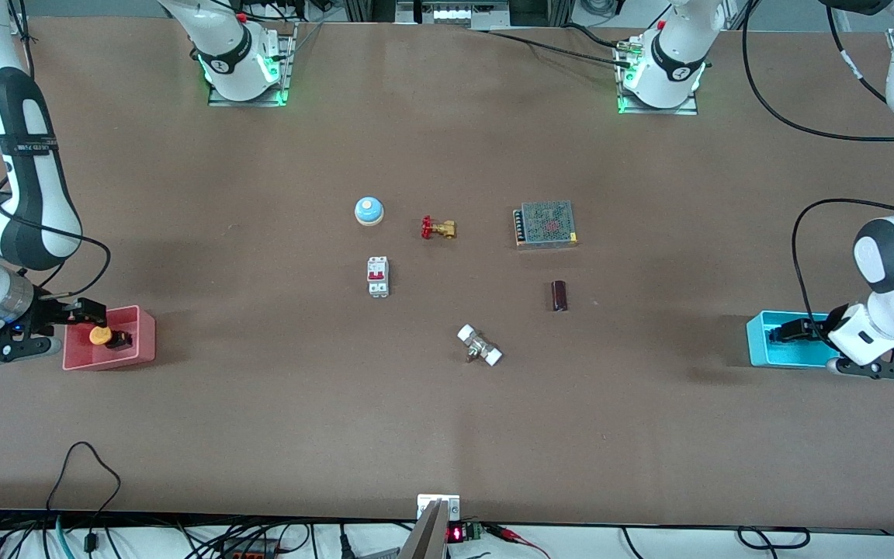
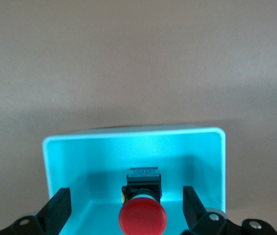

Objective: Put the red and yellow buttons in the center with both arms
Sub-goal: 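Lower both grippers into the bins and grasp the yellow and red buttons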

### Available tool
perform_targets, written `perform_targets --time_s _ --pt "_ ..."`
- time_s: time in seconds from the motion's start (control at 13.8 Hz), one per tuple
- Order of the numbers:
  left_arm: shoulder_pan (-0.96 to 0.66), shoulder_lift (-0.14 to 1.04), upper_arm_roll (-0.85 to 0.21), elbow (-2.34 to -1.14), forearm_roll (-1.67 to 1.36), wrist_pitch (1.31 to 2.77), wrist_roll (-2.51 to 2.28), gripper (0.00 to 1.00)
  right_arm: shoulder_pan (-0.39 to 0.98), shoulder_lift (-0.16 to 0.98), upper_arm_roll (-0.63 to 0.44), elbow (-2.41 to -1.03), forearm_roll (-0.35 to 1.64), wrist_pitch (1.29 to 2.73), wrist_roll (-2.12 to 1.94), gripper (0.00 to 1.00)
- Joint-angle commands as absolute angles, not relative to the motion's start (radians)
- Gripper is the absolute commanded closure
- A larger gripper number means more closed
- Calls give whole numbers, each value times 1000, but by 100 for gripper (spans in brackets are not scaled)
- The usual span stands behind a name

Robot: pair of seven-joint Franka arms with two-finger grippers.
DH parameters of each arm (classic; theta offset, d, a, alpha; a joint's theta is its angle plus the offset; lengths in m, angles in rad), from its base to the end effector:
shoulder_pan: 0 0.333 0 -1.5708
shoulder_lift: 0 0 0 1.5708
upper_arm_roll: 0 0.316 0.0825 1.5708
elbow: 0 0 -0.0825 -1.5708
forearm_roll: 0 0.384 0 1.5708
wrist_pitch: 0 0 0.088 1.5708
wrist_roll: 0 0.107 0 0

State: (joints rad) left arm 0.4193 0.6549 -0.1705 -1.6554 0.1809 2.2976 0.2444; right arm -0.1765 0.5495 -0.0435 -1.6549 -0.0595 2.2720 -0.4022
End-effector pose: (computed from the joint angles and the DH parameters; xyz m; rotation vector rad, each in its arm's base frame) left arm 0.6593 0.1853 0.2326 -3.1085 0.1267 0.0119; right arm 0.6726 -0.1482 0.2981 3.0347 0.3447 0.0663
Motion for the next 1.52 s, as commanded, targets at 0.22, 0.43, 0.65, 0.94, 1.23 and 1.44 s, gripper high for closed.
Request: perform_targets --time_s 0.22,0.43,0.65,0.94,1.23,1.44 --pt "439 650 -178 -1720 199 2358 249 26 -183 591 -35 -1663 -55 2376 -396 0" --pt "439 652 -179 -1712 192 2356 239 70 -184 603 -34 -1663 -54 2381 -394 0" --pt "436 632 -181 -1681 193 2324 250 75 -183 620 -34 -1663 -54 2394 -394 0" --pt "405 592 -205 -1513 201 2032 242 76 -183 638 -34 -1663 -54 2424 -394 0" --pt "255 546 -210 -1445 201 1832 87 76 -183 640 -32 -1663 -54 2424 -394 0" --pt "126 545 -219 -1466 189 1746 -55 76 -183 647 -31 -1663 -54 2424 -394 0"
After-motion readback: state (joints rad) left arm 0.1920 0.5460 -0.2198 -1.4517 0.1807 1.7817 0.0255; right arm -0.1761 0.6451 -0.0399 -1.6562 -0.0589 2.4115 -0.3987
